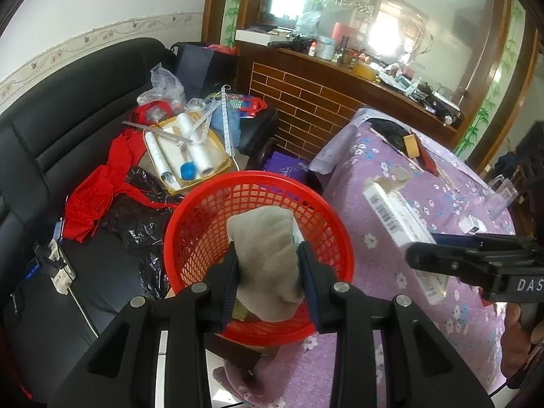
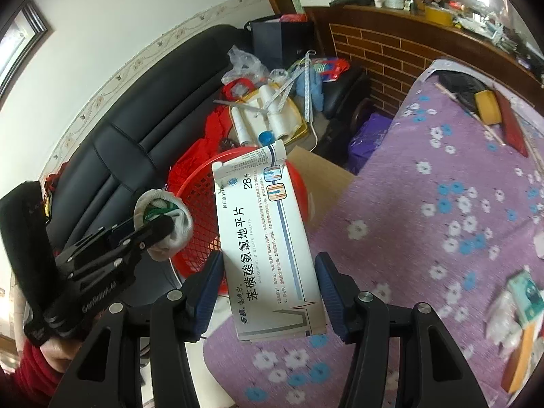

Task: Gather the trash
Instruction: 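Carry the cloth and medicine box to the red basket and release both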

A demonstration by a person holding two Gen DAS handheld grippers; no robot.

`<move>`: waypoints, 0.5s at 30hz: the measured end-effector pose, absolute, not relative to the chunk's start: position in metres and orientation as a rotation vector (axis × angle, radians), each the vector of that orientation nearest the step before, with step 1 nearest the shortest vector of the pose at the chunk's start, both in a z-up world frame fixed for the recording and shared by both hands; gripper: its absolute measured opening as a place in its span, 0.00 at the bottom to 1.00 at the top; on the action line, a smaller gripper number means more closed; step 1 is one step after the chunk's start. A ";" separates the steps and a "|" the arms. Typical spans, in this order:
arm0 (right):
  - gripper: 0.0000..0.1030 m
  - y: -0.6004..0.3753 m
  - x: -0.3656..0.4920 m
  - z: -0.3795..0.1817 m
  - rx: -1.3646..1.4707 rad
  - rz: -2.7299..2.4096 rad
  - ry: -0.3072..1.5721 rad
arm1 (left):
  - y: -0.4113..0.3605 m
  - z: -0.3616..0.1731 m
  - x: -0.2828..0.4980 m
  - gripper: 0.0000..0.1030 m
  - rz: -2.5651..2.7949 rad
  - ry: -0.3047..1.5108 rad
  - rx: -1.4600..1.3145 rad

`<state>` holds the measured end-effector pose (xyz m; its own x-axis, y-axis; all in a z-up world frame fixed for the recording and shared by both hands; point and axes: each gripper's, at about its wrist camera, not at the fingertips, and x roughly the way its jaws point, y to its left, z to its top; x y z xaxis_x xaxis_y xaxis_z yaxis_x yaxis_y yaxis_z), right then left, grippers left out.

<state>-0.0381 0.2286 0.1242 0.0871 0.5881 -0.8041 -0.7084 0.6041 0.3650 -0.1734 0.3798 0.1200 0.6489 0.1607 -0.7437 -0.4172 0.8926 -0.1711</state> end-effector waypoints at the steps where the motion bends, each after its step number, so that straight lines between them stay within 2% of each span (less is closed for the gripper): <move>1: 0.59 0.235 -0.035 0.121 -0.123 0.973 1.135 | 0.381 0.119 -0.172 0.32 0.334 0.807 -0.344; 6: 0.59 0.257 -0.020 0.107 -0.100 0.972 1.171 | 0.388 0.113 -0.166 0.33 0.340 0.817 -0.356; 10: 0.60 0.274 -0.013 0.098 -0.081 0.981 1.188 | 0.397 0.113 -0.166 0.40 0.357 0.811 -0.377; 12: 0.63 0.280 -0.009 0.095 -0.060 0.994 1.186 | 0.401 0.113 -0.167 0.56 0.372 0.807 -0.390; 15: 0.65 0.277 -0.005 0.094 -0.031 0.988 1.191 | 0.404 0.117 -0.172 0.59 0.381 0.789 -0.420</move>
<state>-0.0048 0.2775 0.0943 0.0237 0.6229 -0.7819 -0.6531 0.6018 0.4596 -0.1724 0.4036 0.1169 0.6456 0.1707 -0.7443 -0.4766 0.8516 -0.2182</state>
